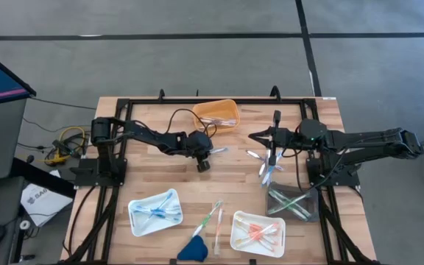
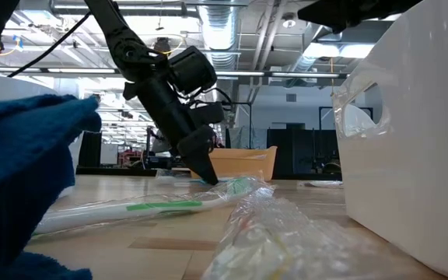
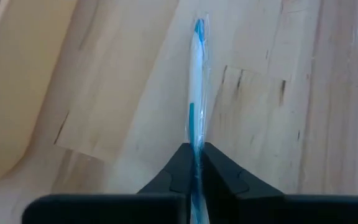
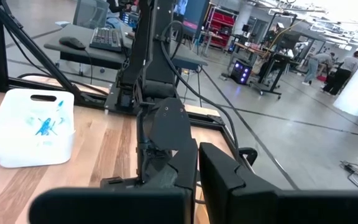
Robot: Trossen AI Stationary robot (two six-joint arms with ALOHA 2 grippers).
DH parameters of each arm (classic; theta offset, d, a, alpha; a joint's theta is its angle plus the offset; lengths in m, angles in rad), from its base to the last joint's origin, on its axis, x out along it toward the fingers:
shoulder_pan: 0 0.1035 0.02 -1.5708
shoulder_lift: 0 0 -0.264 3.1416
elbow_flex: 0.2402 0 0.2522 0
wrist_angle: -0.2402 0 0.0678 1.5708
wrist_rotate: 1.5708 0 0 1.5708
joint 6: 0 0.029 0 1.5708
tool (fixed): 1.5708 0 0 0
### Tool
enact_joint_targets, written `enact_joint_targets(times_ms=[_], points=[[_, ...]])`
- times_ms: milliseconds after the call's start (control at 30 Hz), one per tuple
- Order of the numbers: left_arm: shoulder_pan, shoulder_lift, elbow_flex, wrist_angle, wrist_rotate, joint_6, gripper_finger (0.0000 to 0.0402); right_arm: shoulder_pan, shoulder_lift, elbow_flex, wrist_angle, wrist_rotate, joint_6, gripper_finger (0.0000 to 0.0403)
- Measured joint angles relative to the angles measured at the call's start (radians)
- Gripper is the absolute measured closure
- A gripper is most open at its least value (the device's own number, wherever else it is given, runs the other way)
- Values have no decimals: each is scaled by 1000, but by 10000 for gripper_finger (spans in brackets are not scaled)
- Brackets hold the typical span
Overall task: Pick & Place Toothbrushes
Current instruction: Put the blue toothbrush into left white bin
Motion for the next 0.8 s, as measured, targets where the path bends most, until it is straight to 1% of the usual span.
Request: enact_joint_targets(times_ms=[67,200,333,433,533,700,800], points=[[-1,0,0,-1,-10,0,388,0,0,0,-7,0,0,392],[-24,0,3,-8,-87,0,391,0,0,0,-10,0,0,392],[-50,-25,16,-21,-113,0,392,0,0,0,-16,0,0,392],[-74,-84,27,-25,-120,0,394,0,0,0,-19,-1,0,392],[-99,-161,25,-61,-147,-3,394,2,0,0,-25,-2,0,392],[-135,-318,27,-117,-172,-68,394,1,0,0,-29,-2,0,392],[-159,-405,24,-189,-172,-103,394,1,0,0,-29,-2,0,392]])
